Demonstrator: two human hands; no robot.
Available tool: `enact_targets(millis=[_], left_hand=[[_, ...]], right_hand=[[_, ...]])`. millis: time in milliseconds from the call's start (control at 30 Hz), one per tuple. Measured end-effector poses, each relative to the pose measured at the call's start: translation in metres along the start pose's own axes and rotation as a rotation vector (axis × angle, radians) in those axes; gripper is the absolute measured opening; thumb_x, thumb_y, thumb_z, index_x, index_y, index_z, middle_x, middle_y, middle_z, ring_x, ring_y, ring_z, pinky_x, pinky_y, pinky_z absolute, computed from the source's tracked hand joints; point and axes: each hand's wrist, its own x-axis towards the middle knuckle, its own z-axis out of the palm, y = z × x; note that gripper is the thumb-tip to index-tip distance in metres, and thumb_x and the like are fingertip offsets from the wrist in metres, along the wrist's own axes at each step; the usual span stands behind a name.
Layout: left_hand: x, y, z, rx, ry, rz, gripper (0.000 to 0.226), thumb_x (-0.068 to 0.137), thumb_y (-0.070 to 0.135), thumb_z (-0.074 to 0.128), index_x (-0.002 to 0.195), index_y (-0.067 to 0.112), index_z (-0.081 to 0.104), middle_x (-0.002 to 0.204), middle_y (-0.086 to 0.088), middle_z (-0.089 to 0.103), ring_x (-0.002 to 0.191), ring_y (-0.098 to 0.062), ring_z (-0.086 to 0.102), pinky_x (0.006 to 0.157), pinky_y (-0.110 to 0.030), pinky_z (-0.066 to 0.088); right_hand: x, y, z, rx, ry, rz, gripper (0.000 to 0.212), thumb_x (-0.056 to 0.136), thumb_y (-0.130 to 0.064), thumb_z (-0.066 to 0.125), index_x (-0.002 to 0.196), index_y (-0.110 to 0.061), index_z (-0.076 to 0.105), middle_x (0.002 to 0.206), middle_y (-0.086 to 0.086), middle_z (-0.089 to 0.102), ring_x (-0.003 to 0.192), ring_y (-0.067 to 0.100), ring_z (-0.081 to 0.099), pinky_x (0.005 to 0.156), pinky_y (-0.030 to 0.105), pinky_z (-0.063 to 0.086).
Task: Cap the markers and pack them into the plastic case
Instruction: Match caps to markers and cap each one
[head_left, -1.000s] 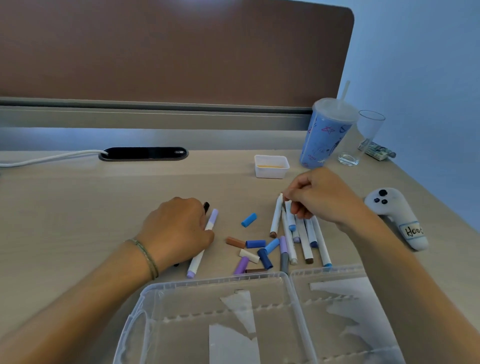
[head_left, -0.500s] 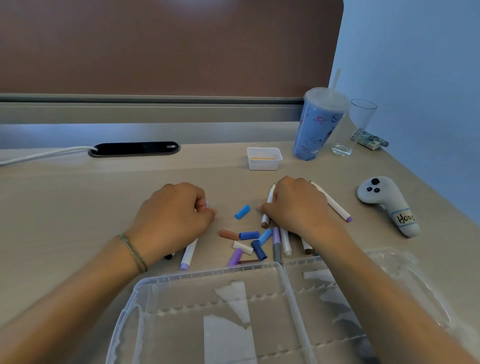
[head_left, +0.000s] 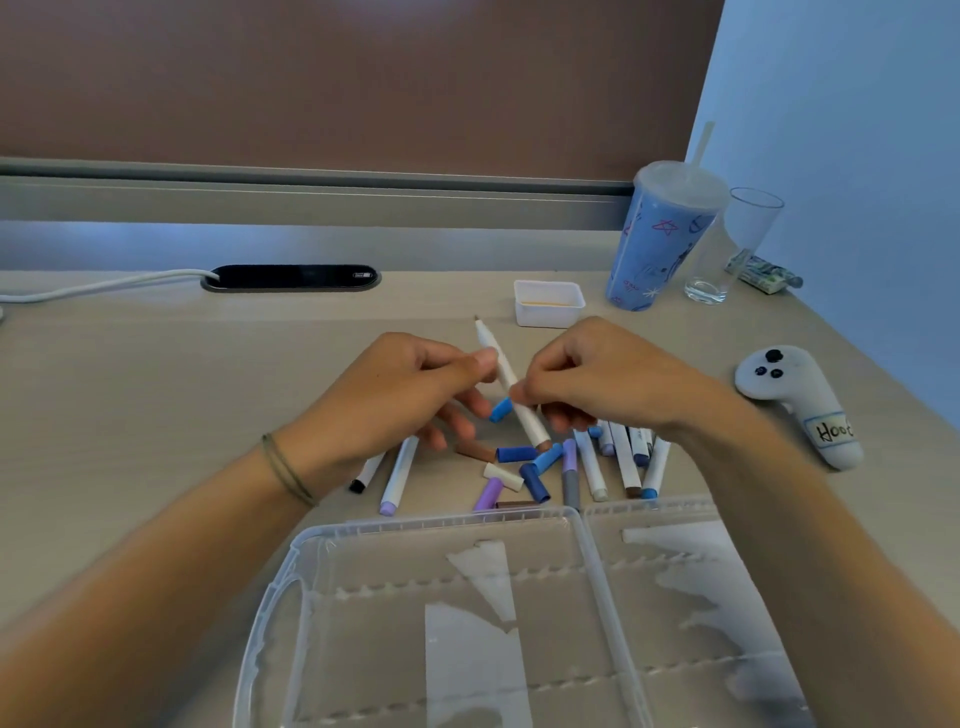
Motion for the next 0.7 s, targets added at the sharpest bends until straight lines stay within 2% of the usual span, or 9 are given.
enact_targets(millis=[167,300,400,500,600,700], left_hand=[[0.000,-0.004,-0.004,0.019,0.050,0.018,0.027,0.099,0.030,0.059,0.092,0.011,0.076,0.081,-0.003,0.077,0.064,-0.014,0.067,0.050,-0.020,0.048],[0.003,-0.005,-0.014,0.136,0.116,0.006,0.028,0.100,0.025,0.056,0.086,0.009,0.074,0.076,-0.005,0.075,0.062,-0.017,0.070,0.052,-0.026,0.051],[0.005,-0.007,-0.020,0.199,0.162,-0.006,0.028,0.100,0.024,0.053,0.085,0.011,0.074,0.080,-0.009,0.075,0.064,-0.019,0.071,0.054,-0.028,0.051],[0.006,-0.008,-0.022,0.251,0.189,0.018,0.029,0.098,0.029,0.055,0.082,0.015,0.074,0.080,-0.009,0.074,0.067,-0.021,0.069,0.055,-0.027,0.052],[0.007,-0.008,-0.022,0.282,0.191,0.044,0.029,0.097,0.033,0.057,0.079,0.017,0.074,0.079,-0.010,0.072,0.070,-0.024,0.066,0.056,-0.028,0.054],[0.007,-0.009,-0.022,0.298,0.182,0.049,0.029,0.097,0.033,0.057,0.078,0.019,0.074,0.076,-0.010,0.069,0.065,-0.018,0.063,0.058,-0.029,0.053]], right_hand=[[0.005,-0.010,0.023,-0.047,0.014,-0.081,0.025,0.094,-0.032,0.069,0.080,-0.014,0.078,0.056,-0.005,0.067,0.052,0.004,0.060,0.059,0.018,0.052],[0.011,-0.008,0.035,-0.116,0.074,-0.083,0.020,0.090,-0.034,0.074,0.079,-0.019,0.079,0.066,-0.003,0.071,0.064,0.009,0.065,0.068,0.027,0.057],[0.015,-0.006,0.048,-0.312,0.167,-0.068,0.011,0.084,-0.031,0.080,0.078,-0.022,0.078,0.069,-0.009,0.066,0.068,0.009,0.062,0.066,0.025,0.049],[0.015,-0.005,0.058,-0.458,0.213,-0.044,0.020,0.079,-0.043,0.082,0.077,-0.024,0.076,0.073,-0.009,0.066,0.072,0.009,0.061,0.057,0.024,0.041],[0.017,-0.004,0.067,-0.517,0.220,-0.041,0.021,0.080,-0.044,0.080,0.078,-0.024,0.075,0.079,-0.007,0.068,0.078,0.012,0.062,0.062,0.027,0.043],[0.018,-0.002,0.068,-0.497,0.204,-0.059,0.018,0.086,-0.041,0.075,0.081,-0.024,0.072,0.082,-0.005,0.066,0.079,0.013,0.060,0.068,0.029,0.046]])
